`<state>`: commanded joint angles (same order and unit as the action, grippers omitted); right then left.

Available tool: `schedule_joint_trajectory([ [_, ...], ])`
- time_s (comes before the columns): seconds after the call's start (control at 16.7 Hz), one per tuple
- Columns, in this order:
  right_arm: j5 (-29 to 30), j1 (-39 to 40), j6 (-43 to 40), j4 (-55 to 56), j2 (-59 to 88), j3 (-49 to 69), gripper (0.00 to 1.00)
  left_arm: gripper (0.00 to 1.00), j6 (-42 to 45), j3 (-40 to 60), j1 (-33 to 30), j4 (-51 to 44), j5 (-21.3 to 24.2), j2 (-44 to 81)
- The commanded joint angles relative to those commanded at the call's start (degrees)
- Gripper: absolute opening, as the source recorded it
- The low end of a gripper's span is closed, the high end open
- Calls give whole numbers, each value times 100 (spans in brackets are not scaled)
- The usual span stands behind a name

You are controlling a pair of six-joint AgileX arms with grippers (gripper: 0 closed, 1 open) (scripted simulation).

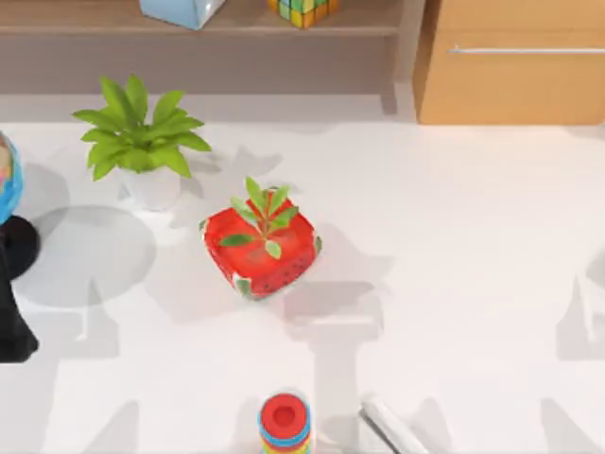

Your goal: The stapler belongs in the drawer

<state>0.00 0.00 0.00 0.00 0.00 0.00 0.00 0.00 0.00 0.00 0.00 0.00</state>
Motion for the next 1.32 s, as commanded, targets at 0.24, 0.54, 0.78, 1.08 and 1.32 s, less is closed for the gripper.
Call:
schedule_joint_trajectory([
  [0.24, 50, -8, -135, 155, 147, 123, 100, 100, 0, 0, 0, 0, 0, 0],
  [0.54, 330, 23, -1179, 1258, 1421, 972, 100, 100, 0, 0, 0, 0, 0, 0],
  [0.78, 579, 161, -2540, 2562, 3274, 1942, 100, 100, 0, 0, 0, 0, 0, 0],
  [1.08, 832, 439, -4545, 4318, 6216, 3196, 100, 100, 0, 0, 0, 0, 0, 0],
  [1.32, 978, 680, -6149, 5592, 8700, 4081, 100, 100, 0, 0, 0, 0, 0, 0],
])
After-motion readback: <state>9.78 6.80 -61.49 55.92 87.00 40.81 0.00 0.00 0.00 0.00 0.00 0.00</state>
